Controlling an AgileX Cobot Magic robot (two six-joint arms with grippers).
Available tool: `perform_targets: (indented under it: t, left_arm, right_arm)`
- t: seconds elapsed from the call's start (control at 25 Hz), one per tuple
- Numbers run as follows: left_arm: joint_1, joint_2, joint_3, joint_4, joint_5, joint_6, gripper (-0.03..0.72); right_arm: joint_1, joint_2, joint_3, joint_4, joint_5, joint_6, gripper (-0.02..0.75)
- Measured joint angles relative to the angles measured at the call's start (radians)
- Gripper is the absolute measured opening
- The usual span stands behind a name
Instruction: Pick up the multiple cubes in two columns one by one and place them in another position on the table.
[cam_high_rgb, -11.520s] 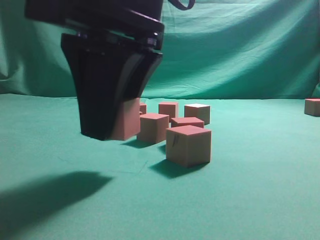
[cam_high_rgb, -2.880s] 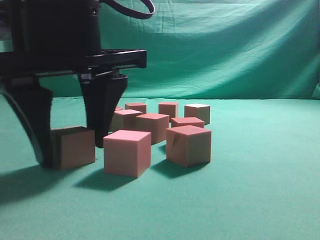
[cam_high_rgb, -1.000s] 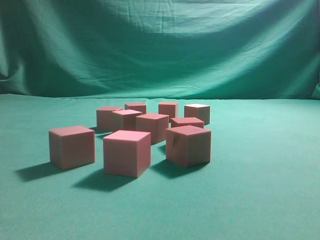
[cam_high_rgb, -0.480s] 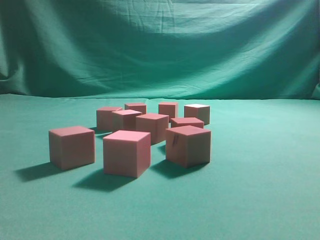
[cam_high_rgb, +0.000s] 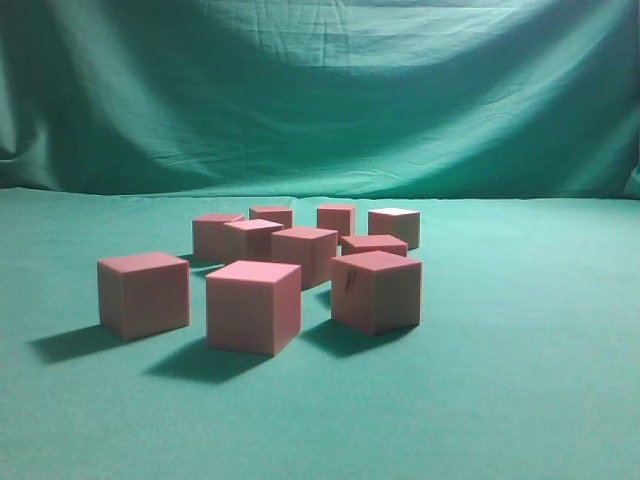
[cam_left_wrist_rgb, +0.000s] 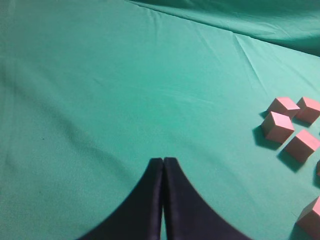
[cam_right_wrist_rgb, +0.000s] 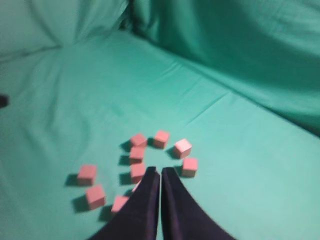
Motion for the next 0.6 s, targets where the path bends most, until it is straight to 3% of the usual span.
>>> perform_targets:
  t: [0.36, 0.6]
  left_arm:
    - [0.0, 0.0, 0.0, 0.0, 0.0, 0.0, 0.0]
    - [0.0, 0.0, 0.0, 0.0, 0.0, 0.0, 0.0]
  right_arm:
    - [-0.258, -0.196, 0.386, 0.003, -0.354, 0.0, 0.0]
    - [-0.432, -0.298, 0.614, 0.127, -0.527, 0.0, 0.0]
